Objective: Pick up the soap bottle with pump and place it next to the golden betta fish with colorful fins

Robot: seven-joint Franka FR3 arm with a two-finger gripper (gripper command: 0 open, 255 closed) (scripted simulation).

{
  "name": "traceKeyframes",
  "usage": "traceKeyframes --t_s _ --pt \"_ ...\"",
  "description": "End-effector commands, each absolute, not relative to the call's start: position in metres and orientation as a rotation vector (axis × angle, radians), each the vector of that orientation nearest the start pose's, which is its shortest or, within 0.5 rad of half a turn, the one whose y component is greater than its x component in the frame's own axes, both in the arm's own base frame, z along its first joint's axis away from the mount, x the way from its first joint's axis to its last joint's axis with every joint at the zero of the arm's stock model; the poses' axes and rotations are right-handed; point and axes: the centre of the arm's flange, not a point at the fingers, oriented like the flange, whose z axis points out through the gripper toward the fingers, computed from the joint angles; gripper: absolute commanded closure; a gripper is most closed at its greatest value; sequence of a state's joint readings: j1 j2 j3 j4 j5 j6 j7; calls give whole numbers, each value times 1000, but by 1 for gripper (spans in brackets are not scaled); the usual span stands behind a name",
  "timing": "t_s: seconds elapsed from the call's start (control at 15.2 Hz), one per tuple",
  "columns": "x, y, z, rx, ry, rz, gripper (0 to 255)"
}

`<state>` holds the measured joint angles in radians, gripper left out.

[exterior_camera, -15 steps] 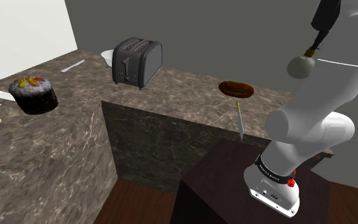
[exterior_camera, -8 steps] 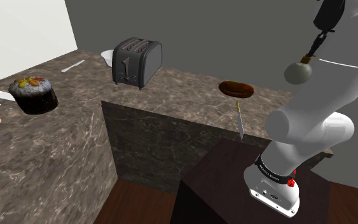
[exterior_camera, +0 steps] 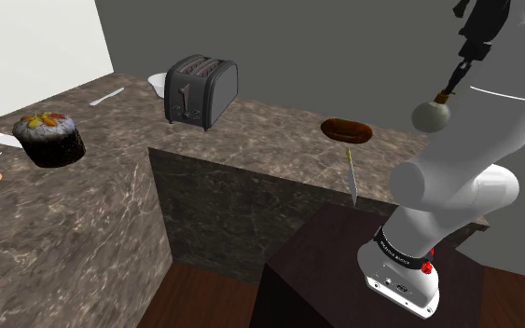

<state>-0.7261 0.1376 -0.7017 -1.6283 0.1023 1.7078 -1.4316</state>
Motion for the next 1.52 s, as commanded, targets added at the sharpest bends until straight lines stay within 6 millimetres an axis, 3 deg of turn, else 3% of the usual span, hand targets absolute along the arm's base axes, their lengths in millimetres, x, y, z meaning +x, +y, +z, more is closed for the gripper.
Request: traceKeyframes --t_s 0.0,1.45 --pt "116 -582 536 -3116 12 -14 255" --pt "116 -582 420 -3116 12 -14 255"
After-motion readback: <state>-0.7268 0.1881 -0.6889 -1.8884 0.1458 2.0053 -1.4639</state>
